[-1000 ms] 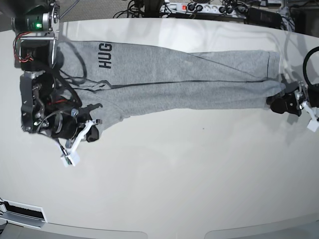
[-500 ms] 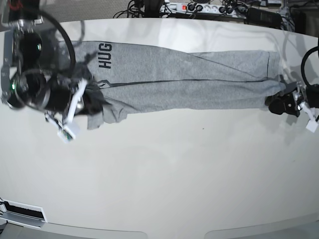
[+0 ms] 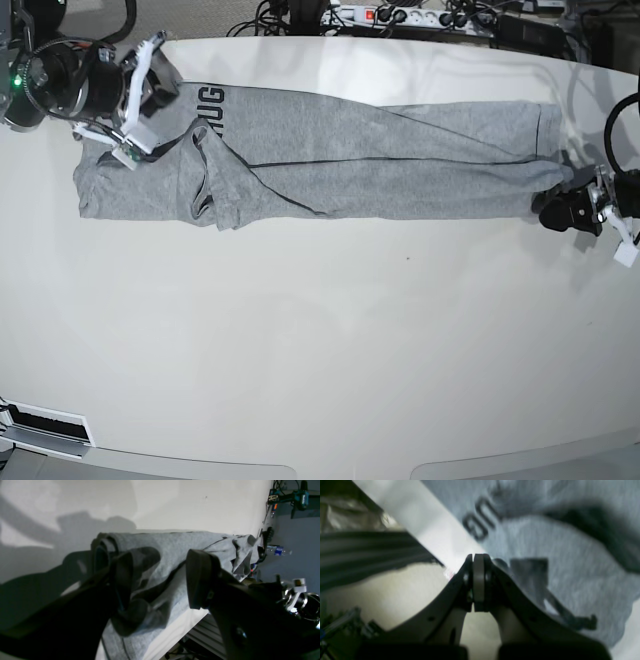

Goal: Layout the t-shirt on the table in an organized manner, then fold the t-shirt properly

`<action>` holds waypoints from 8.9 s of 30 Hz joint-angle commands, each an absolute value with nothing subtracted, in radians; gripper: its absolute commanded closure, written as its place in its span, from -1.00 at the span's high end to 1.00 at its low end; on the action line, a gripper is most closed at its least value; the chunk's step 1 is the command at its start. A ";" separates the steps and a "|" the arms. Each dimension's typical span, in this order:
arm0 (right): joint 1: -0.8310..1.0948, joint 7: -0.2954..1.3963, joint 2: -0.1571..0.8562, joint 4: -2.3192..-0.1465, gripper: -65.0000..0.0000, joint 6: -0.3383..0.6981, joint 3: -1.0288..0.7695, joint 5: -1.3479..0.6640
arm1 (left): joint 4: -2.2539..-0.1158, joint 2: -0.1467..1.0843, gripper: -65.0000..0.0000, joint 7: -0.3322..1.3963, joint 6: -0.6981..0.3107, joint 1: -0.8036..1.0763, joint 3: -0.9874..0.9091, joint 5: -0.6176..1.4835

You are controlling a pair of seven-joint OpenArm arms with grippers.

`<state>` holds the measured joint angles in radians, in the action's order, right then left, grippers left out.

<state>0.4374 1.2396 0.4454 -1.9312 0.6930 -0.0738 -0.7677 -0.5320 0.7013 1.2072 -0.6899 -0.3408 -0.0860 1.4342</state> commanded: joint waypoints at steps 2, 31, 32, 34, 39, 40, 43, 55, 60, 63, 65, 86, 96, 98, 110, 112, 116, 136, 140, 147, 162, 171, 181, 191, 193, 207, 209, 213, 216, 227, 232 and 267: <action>0.452 1.243 0.485 -1.949 -1.00 0.698 -0.080 -0.781 | -0.542 0.729 0.07 1.204 -0.698 -0.361 -0.092 1.457; 0.282 0.936 0.232 -1.840 0.17 0.672 -0.080 -0.586 | -0.542 0.728 0.07 1.181 -0.698 -0.361 -0.092 1.457; 0.282 0.931 0.226 -1.829 0.17 0.670 -0.080 -0.585 | -0.542 0.728 0.07 1.180 -0.698 -0.361 -0.092 1.457; 0.283 0.905 0.222 -1.813 0.17 0.653 -0.080 -0.578 | -0.542 0.728 0.07 1.177 -0.698 -0.361 -0.092 1.457; 0.282 0.802 0.222 -1.778 0.05 0.582 -0.078 -0.439 | -0.542 0.728 0.07 1.178 -0.698 -0.360 -0.092 1.457; 0.282 0.799 0.221 -1.767 0.05 0.583 -0.078 -0.432 | -0.542 0.728 0.07 1.178 -0.698 -0.360 -0.092 1.457; 0.283 0.800 0.222 -1.744 0.05 0.588 -0.078 -0.433 | -0.542 0.728 0.07 1.177 -0.698 -0.360 -0.092 1.457; 0.259 0.796 0.211 -1.731 -1.00 0.611 -0.078 -0.393 | -0.542 0.728 0.07 1.177 -0.698 -0.360 -0.092 1.457; 0.221 0.885 0.219 -1.761 -1.00 0.698 -0.079 -0.456 | -0.542 0.728 0.07 1.177 -0.698 -0.360 -0.092 1.456; 0.219 1.048 0.233 -1.830 -1.00 0.698 -0.079 -0.601 | -0.542 0.729 0.07 1.178 -0.698 -0.360 -0.092 1.456; 0.219 1.179 0.239 -1.879 -1.00 0.698 -0.079 -0.672 | -0.542 0.729 0.07 1.178 -0.698 -0.360 -0.092 1.456; 0.468 1.345 0.390 -2.131 -1.00 0.698 -0.079 -0.949 | -0.542 0.729 0.07 1.177 -0.698 -0.361 -0.092 1.457; 0.471 1.165 0.404 -2.091 -0.16 0.662 -0.079 -0.506 | -0.542 0.771 0.07 1.218 -0.698 -0.364 -0.122 1.484; 0.471 1.171 0.434 -2.091 0.02 0.612 -0.079 -0.500 | -0.542 0.793 0.07 1.228 -0.698 -0.364 -0.161 1.484; 0.465 0.862 0.478 -2.131 -0.72 0.530 -0.080 -0.500 | -0.542 0.876 0.07 1.242 -0.698 -0.356 -0.431 1.468; 0.465 0.825 0.456 -2.131 -1.00 0.541 -0.080 -0.493 | -0.542 0.875 0.08 1.242 -0.698 -0.352 -0.431 1.434; 0.460 0.797 0.384 -2.074 -1.00 0.617 -0.080 -0.488 | -0.542 0.869 0.08 1.200 -0.698 -0.337 -0.431 1.372; 0.179 0.772 0.282 -1.397 -1.00 0.698 -0.080 -0.427 | -0.542 0.759 0.16 1.249 -0.698 -0.258 -0.258 1.412; 0.178 0.772 0.283 -1.397 -1.00 0.698 -0.080 -0.441 | -0.543 0.764 0.16 1.344 -0.698 -0.258 -0.258 1.484; 0.166 0.778 0.286 -1.397 -1.00 0.698 -0.080 -0.415 | -0.543 0.781 0.16 1.341 -0.698 -0.232 -0.258 1.484; 0.166 0.789 0.286 -1.397 -1.00 0.698 -0.080 -0.418 | -0.543 0.636 0.16 1.140 -0.698 -0.172 -0.258 1.301; 0.165 0.789 0.286 -1.397 -1.00 0.698 -0.080 -0.419 | -0.543 0.588 0.16 1.159 -0.698 -0.169 -0.258 1.246; 0.149 0.812 0.286 -1.397 -1.00 0.698 -0.080 -0.421 | -0.704 0.690 0.16 1.176 -0.698 -0.159 -0.256 1.241; 0.149 0.812 0.286 -1.397 -1.00 0.698 -0.080 -0.421 | -0.746 0.718 0.15 1.028 -0.698 -0.107 -0.256 1.135; 0.149 0.812 0.286 -1.397 -1.00 0.698 -0.080 -0.421 | -0.746 0.699 0.15 0.950 -0.698 -0.075 -0.256 1.063; 0.149 0.812 0.286 -1.397 -1.00 0.698 -0.080 -0.422 | -0.788 0.599 0.06 1.158 -0.698 -0.011 -0.256 1.247; 0.149 0.812 0.285 -1.397 -1.00 0.698 -0.080 -0.422 | -0.817 0.601 -0.24 1.160 -0.698 -0.011 -0.256 1.243; 0.149 0.817 0.286 -1.402 -1.00 0.698 -0.080 -0.422 | -0.865 0.627 -1.00 1.125 -0.698 -0.011 -0.257 1.231; 0.149 0.817 0.289 -1.439 -1.00 0.698 -0.080 -0.456 | -0.878 0.661 -1.00 1.090 -0.698 -0.012 -0.257 1.231; 0.149 0.886 0.320 -1.611 -1.00 0.698 -0.080 -0.501 | -0.880 0.757 -1.00 1.073 -0.698 -0.012 -0.257 1.231; 0.153 0.906 0.342 -1.611 -1.00 0.698 -0.080 -0.501 | -0.880 0.839 -1.00 1.039 -0.698 -0.018 -0.258 1.221; 0.155 0.891 0.344 -1.610 -1.00 0.698 -0.080 -0.527 | -1.350 0.501 -1.00 1.396 -0.698 -0.061 -0.256 1.484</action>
<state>0.1658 0.9089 0.3325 -1.5925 0.6933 -0.0746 -0.5091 -1.3354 0.4812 1.4105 -0.6930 -0.0444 -0.2489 1.4559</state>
